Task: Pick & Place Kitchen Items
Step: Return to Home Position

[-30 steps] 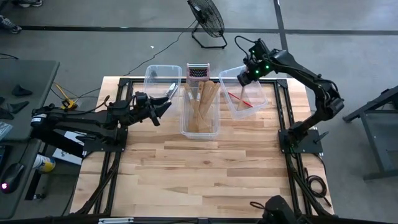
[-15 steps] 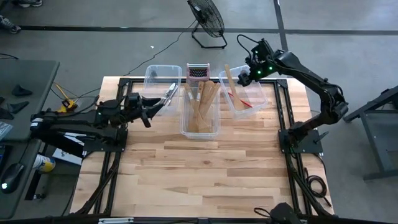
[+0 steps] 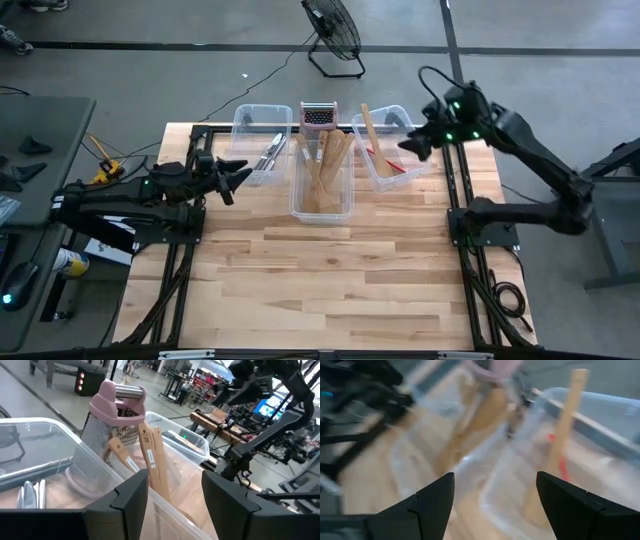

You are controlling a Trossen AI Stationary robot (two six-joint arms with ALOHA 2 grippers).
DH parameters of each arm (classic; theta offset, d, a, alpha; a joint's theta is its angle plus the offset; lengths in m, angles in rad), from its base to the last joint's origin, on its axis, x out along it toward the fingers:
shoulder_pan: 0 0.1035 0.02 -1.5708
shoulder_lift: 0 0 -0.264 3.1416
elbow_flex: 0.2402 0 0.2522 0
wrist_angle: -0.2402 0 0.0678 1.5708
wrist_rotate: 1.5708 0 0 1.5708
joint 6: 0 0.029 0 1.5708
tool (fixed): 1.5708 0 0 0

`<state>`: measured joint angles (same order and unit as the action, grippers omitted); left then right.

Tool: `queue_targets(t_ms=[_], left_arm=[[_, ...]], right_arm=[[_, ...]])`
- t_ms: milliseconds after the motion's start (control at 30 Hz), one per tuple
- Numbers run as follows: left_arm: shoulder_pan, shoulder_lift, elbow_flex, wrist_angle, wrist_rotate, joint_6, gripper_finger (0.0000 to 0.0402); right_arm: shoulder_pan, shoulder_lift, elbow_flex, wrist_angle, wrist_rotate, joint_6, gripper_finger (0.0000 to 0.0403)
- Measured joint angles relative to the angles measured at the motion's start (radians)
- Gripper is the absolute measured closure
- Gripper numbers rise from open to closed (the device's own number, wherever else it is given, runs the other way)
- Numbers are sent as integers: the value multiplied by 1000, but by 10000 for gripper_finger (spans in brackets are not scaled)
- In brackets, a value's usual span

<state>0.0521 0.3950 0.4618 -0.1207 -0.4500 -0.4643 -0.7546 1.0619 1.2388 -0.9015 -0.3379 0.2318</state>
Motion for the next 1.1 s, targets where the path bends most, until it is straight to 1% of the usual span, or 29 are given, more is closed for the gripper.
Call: queue_targets(t_ms=[100, 200, 233, 333, 400, 533, 600, 667, 733, 900, 1000, 1100], left_arm=[[0, 2, 0, -1, -2, 22, 217], [0, 11, -1, 4, -8, 22, 217], [0, 12, -10, 29, -9, 22, 217], [0, 13, -97, 215, -1, 22, 217], [0, 13, -172, 354, 32, 22, 217], [-1, 13, -295, 550, 72, 11, 217], [-2, -1, -327, 603, 76, 14, 217], [-2, -34, -340, 605, 76, 23, 217], [-2, -77, -342, 572, 74, 40, 217], [-2, -218, -343, 430, 73, 61, 217], [-2, -321, -343, 335, 64, 61, 217], [-2, -397, -342, 295, 52, 66, 217]], right_arm=[[35, -95, -98, 88, -29, 68, 128], [87, -178, -196, 211, -20, 156, 128], [103, -204, -231, 259, -7, 185, 128], [173, -270, -344, 446, 40, 276, 128], [233, -303, -430, 618, 76, 329, 128], [359, -340, -612, 987, 153, 406, 128], [405, -352, -704, 1138, 160, 423, 128], [426, -374, -784, 1240, 161, 453, 128], [428, -415, -845, 1302, 163, 479, 128], [428, -579, -931, 1307, 169, 474, 128], [428, -695, -967, 1259, 199, 472, 128], [446, -781, -1012, 1259, 257, 474, 128]])
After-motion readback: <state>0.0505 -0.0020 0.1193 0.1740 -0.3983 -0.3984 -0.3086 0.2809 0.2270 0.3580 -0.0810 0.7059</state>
